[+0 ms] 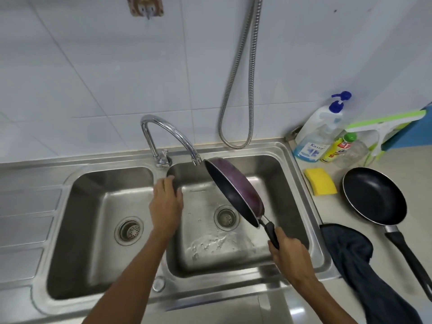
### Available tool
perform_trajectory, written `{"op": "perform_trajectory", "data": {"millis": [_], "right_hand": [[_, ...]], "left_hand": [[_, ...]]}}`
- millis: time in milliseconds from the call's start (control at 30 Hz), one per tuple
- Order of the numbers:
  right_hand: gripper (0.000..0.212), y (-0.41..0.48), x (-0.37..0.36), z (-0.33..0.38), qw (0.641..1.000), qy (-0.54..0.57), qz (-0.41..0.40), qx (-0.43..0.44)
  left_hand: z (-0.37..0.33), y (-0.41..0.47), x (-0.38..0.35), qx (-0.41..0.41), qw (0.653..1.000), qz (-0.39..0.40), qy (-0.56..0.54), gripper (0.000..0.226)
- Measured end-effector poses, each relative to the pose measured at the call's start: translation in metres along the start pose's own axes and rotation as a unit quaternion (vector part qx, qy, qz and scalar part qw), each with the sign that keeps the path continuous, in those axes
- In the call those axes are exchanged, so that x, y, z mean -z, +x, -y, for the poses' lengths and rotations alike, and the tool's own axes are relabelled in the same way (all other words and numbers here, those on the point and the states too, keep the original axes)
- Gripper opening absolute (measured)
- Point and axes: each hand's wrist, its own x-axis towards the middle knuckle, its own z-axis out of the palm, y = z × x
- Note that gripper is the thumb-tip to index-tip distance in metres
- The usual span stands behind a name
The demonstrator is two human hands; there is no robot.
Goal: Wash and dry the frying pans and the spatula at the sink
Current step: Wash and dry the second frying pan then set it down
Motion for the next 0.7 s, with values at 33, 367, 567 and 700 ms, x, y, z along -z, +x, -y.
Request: {"op": "perform_trajectory", "data": {"millis": [33,367,567,700], "right_hand": [[0.028,0.001,-0.002,0.003,1.0,0.006,0.003,-0.006],[0.032,-0.011,-0.029,0.051,0.962,0.243,0.079,-0.091],[0.075,-0.026,-0.041,0.079,0.927,0.332,0.103,-0.141],[0.07,-0.031,-0.045,0.089,0.91,0.365,0.082,-0.177]], "left_hand": [[-0.003,-0.021,-0.008,0.016,0.999,0.034,-0.017,0.026],[-0.076,-0.126,-0.044,0.245,0.87,0.361,-0.229,0.056],[-0.088,-0.14,-0.041,0.418,0.688,0.431,-0.408,0.071],[-0.098,-0.143,-0.033,0.477,0.661,0.43,-0.389,0.068]]}}
